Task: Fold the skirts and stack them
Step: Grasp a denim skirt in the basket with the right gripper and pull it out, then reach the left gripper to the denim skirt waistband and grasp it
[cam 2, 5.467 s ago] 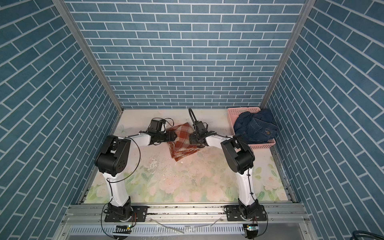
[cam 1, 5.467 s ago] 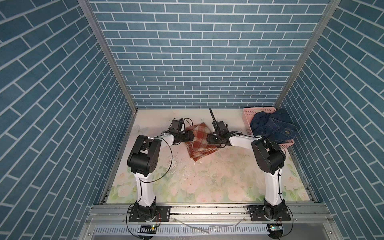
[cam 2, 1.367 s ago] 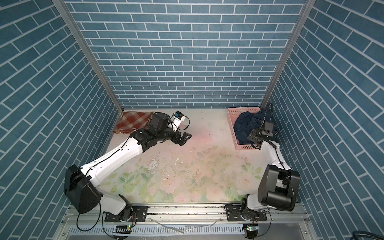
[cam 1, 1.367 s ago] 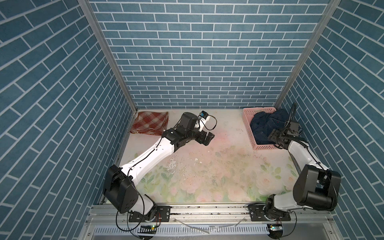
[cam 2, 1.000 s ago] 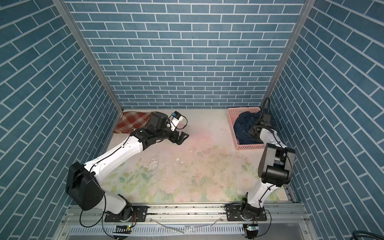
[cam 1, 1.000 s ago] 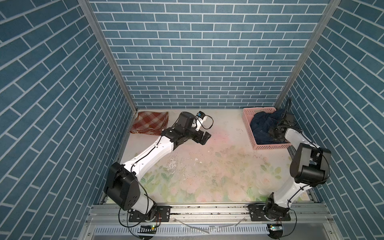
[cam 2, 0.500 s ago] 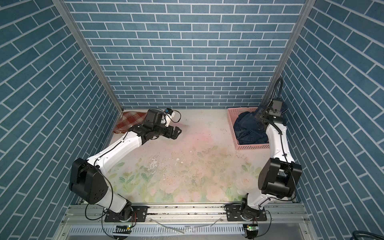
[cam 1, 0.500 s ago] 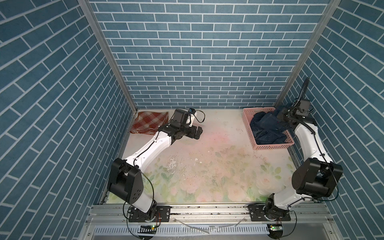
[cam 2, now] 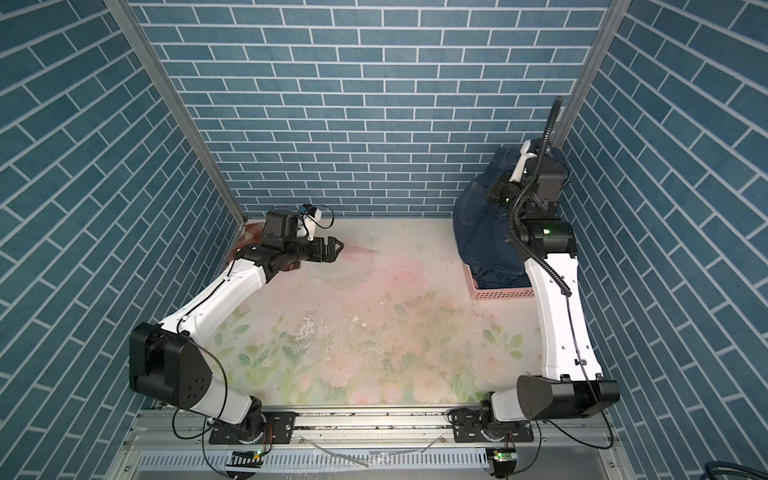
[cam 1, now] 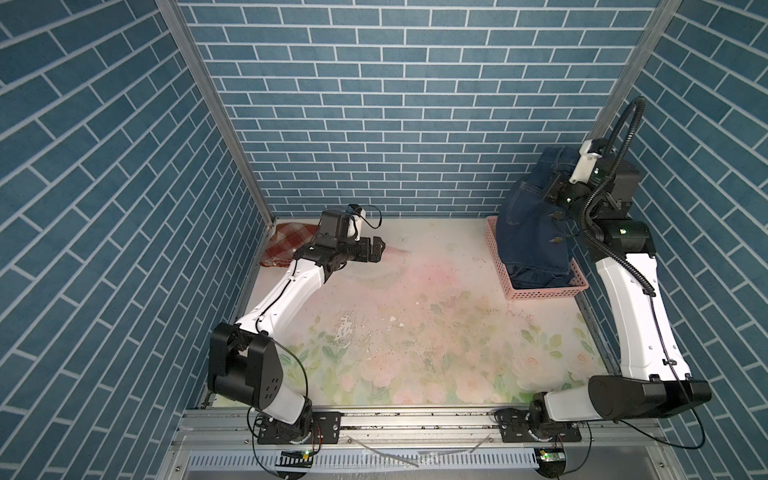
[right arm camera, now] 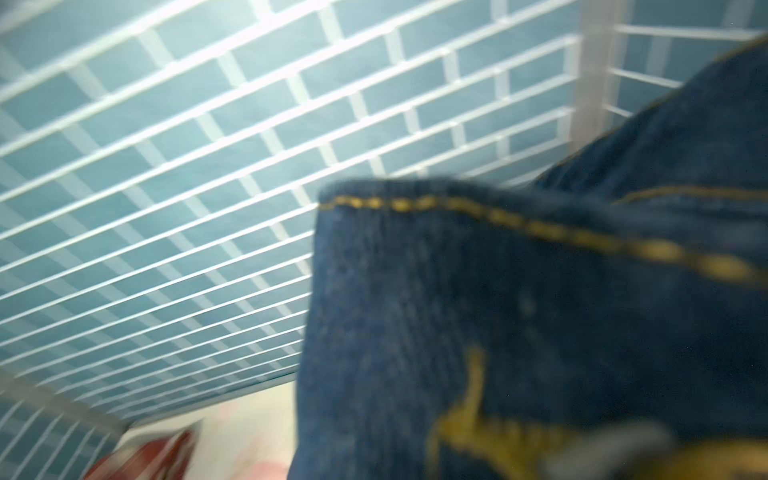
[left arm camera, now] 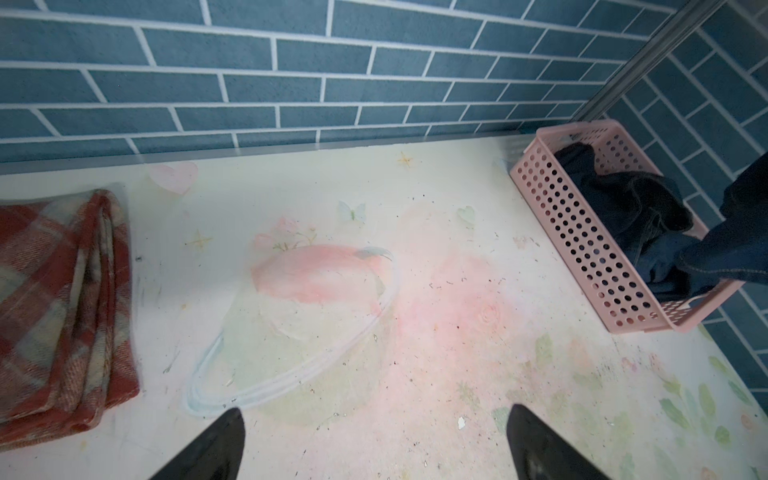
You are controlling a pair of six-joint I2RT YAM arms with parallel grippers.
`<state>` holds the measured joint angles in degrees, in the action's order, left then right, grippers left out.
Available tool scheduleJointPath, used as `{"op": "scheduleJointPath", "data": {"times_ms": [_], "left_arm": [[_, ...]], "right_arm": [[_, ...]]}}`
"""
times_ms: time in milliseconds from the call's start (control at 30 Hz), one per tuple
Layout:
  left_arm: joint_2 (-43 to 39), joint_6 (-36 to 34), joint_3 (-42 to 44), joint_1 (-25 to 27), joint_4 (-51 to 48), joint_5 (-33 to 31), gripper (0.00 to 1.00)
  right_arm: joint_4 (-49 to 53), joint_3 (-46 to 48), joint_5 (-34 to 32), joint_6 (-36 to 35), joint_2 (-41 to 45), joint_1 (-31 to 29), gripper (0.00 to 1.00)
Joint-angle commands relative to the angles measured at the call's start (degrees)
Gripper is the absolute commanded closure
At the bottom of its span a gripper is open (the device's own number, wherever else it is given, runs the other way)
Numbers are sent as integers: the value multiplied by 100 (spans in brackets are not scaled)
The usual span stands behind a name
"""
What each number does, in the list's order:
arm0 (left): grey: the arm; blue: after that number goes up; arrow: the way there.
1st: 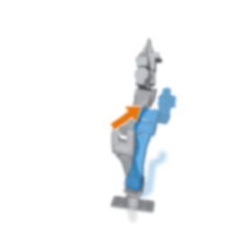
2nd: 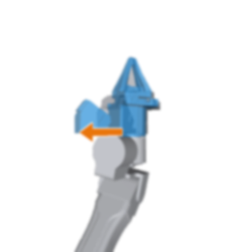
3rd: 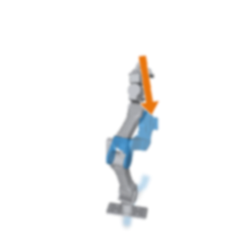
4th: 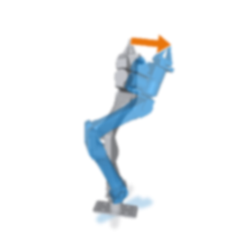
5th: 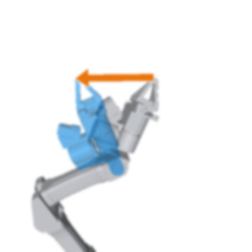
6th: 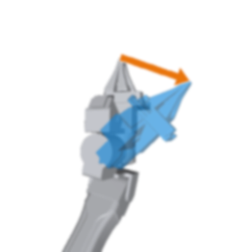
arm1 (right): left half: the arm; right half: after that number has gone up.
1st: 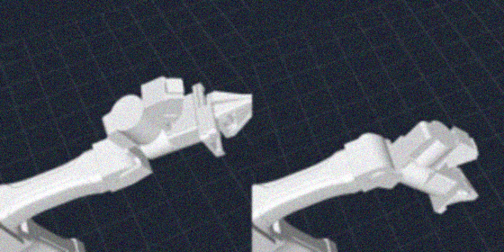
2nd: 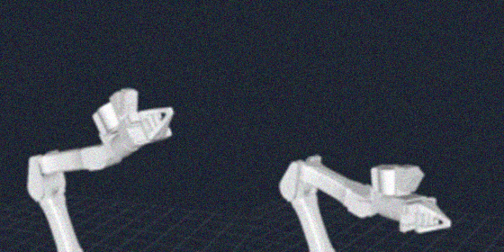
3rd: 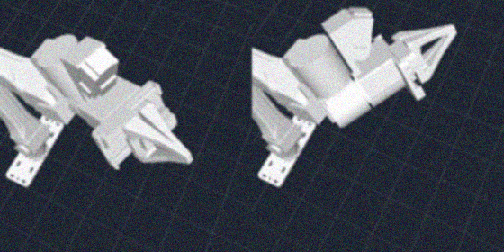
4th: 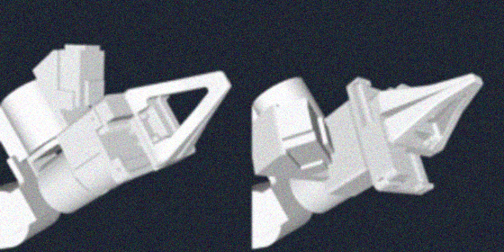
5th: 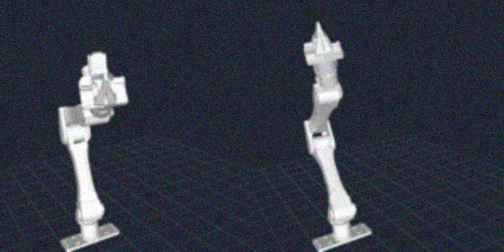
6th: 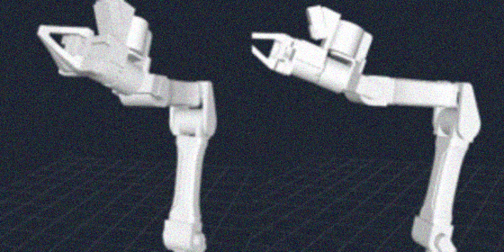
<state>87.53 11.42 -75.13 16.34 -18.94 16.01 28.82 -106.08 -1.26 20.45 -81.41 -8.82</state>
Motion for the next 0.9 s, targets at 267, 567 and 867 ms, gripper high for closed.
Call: {"op": "scheduleJointPath", "data": {"times_ms": [267, 567, 867], "left_arm": [[-522, 558, 234, -1137, 499, 565, 2], [-425, 748, 227, -1291, 601, 704, 3], [-325, 637, 276, -886, 542, 542, 4]], "right_arm": [[-419, 580, 666, 341, 414, -1351, 100], [-174, 4267, 403, 857, 1890, -1443, 1], [33, 4325, 41, 682, 1481, -1438, 1]]}}
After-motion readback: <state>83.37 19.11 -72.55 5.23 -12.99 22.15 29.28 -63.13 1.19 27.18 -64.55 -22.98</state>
